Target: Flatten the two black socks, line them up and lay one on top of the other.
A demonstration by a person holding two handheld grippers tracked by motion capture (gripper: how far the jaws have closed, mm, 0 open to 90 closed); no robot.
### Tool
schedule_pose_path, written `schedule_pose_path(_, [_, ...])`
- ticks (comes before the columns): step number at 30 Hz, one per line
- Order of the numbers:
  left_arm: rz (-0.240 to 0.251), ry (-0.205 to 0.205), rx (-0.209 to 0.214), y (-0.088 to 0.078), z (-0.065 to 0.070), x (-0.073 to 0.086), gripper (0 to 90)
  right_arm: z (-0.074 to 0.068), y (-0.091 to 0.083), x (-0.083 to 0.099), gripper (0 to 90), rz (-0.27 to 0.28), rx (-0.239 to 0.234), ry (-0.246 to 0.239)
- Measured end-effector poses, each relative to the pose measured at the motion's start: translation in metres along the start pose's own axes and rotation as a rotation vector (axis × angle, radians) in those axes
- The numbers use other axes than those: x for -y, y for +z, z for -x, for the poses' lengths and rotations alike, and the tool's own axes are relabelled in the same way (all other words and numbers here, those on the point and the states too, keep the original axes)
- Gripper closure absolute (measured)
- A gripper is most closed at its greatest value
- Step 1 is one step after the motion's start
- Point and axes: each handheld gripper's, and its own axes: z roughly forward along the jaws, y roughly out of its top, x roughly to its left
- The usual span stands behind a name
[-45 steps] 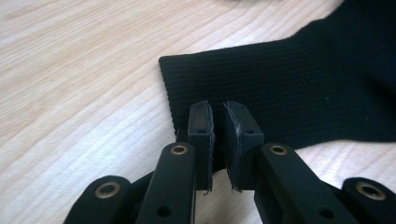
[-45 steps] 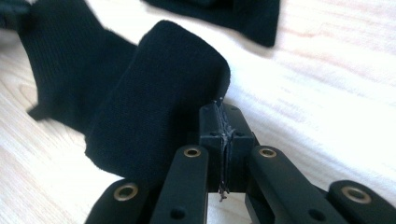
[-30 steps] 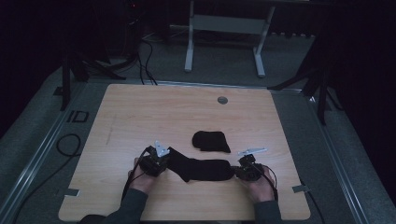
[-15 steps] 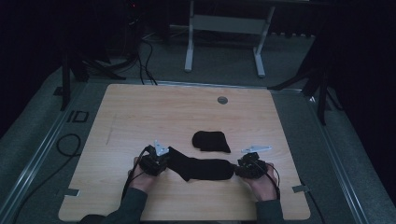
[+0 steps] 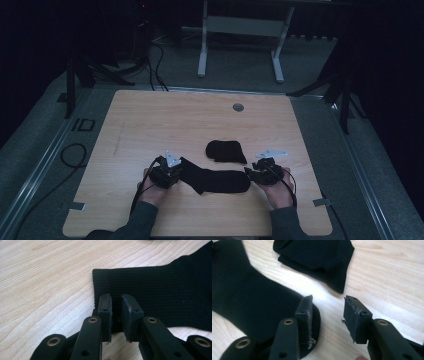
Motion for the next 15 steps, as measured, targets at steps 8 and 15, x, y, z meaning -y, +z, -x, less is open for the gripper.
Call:
schedule_pose_path(8, [0.002, 0.0, -0.002, 0.0, 0.0, 0.0, 78.5, -0.008, 0.007, -0.017, 63.9, 0.016, -0.006, -0.047])
schedule_pose_path(15, [0.003, 0.007, 0.0, 0.001, 0.001, 0.0, 78.3, -0.015, 0.022, -0.039, 67.5, 0.024, -0.029, -0.079])
